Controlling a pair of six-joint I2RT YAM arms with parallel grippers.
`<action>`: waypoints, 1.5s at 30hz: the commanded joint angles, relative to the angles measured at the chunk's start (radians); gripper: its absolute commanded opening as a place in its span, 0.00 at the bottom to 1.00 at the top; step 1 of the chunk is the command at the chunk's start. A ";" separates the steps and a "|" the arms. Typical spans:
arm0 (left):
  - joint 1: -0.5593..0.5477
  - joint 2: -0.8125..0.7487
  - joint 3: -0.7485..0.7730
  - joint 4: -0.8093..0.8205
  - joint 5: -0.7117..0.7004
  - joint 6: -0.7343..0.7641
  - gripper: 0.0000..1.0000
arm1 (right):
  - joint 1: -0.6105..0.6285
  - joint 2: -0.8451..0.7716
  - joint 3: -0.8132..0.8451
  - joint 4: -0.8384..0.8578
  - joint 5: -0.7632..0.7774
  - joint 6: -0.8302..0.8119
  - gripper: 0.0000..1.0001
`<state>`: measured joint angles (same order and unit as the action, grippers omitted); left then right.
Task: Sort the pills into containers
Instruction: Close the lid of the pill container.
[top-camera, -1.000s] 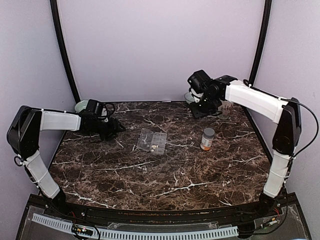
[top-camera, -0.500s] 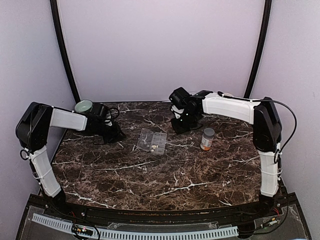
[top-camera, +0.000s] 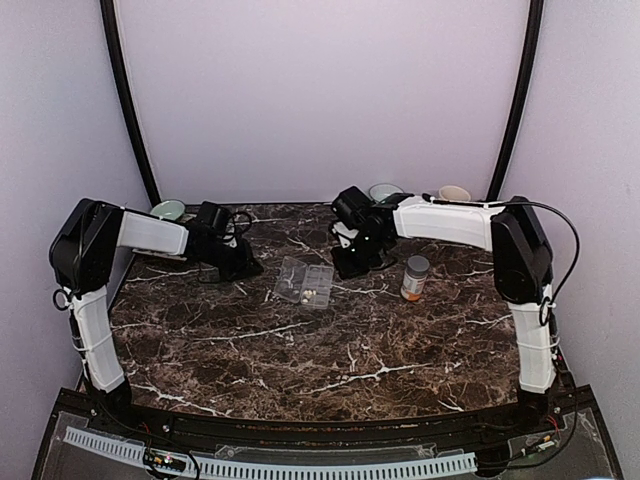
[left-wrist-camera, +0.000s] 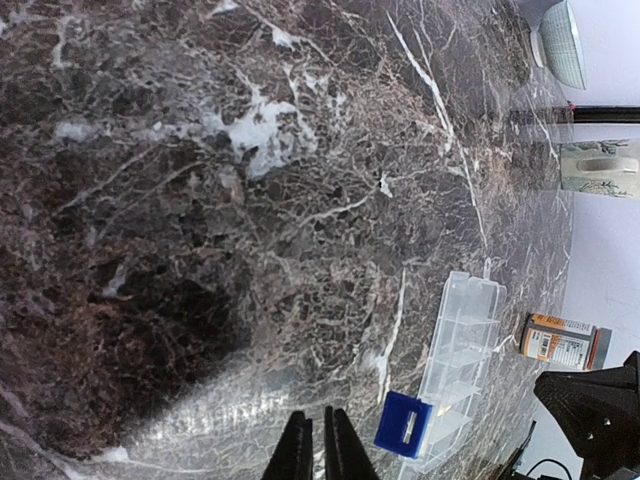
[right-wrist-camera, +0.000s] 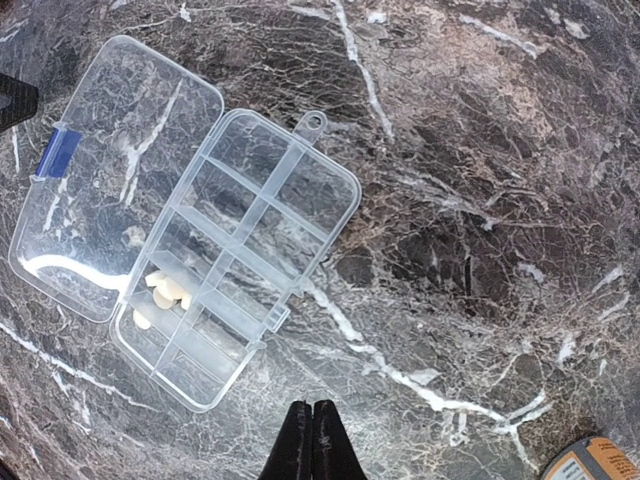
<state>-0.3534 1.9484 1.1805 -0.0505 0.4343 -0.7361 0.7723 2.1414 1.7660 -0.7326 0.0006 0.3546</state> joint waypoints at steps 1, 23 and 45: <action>-0.016 0.018 0.039 -0.031 0.020 0.022 0.08 | 0.011 0.019 -0.014 0.042 -0.032 0.015 0.03; -0.061 0.126 0.139 -0.059 0.061 0.026 0.06 | 0.012 0.089 -0.012 0.078 -0.094 0.017 0.01; -0.071 0.125 0.162 -0.059 0.091 0.019 0.04 | 0.012 0.116 -0.022 0.084 -0.121 0.011 0.00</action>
<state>-0.4171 2.0975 1.3106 -0.0883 0.5137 -0.7197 0.7769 2.2414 1.7580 -0.6769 -0.1093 0.3611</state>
